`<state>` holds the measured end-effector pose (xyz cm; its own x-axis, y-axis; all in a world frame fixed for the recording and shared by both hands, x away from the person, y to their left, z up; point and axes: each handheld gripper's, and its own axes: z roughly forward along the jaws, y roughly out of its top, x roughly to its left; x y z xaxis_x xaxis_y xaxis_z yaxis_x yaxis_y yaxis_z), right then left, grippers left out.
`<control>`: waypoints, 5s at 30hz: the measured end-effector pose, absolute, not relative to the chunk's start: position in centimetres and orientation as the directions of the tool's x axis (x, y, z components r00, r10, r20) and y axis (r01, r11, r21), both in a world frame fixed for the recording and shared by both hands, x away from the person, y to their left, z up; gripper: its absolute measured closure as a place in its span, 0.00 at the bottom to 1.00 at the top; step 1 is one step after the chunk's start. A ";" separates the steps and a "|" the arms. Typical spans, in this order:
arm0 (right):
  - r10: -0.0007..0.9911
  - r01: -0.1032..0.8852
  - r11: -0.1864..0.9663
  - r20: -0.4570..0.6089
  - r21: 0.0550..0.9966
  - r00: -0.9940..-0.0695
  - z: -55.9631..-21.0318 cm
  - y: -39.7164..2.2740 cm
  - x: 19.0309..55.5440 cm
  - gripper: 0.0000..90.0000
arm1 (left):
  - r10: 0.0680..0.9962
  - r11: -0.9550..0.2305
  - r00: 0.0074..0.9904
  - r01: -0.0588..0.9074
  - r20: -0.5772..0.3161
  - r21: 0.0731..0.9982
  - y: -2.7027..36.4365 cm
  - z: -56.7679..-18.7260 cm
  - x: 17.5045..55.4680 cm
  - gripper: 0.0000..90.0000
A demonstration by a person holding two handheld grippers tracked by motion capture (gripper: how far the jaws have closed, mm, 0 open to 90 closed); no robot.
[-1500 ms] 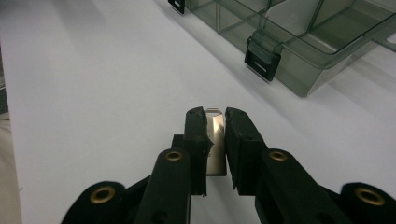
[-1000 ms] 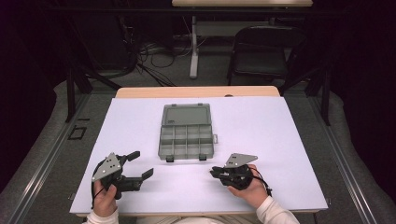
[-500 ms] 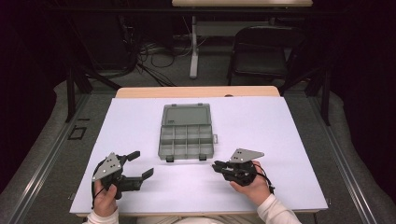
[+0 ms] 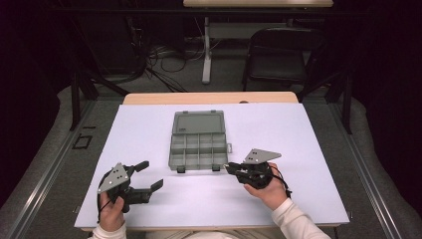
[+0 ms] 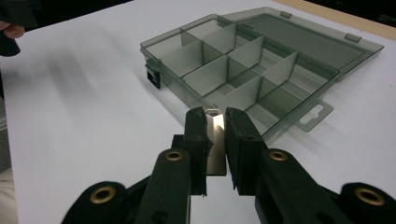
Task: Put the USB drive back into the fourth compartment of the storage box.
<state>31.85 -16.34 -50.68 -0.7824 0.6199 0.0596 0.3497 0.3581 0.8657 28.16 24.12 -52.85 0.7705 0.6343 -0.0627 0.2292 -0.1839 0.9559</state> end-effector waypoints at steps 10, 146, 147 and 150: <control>0.616 0.331 0.367 0.040 0.869 -0.787 -49.2 -15.8 33.1 0.88 | 0.638 -0.182 0.767 0.233 -0.065 0.955 24.1 -52.9 28.2 0.17; 0.735 0.455 0.366 0.047 0.812 -0.676 -52.8 -11.9 43.3 0.82 | 0.638 -0.177 0.766 0.243 -0.078 0.954 24.3 -53.0 28.2 0.17; 0.735 0.457 0.366 0.050 0.811 -0.677 -52.8 -11.9 43.3 0.81 | 0.640 -0.172 0.764 0.244 -0.080 0.954 24.3 -53.0 28.2 0.17; 0.734 0.466 0.356 0.066 0.810 -0.676 -52.7 -11.9 43.2 0.79 | 0.641 -0.174 0.764 0.244 -0.079 0.954 24.4 -53.0 28.1 0.17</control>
<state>43.22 -11.95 -52.69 -0.6760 0.7340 0.0662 0.4659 0.3561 0.8100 28.14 24.36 -52.97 0.7637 0.6407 -0.0788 0.2441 -0.1736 0.9541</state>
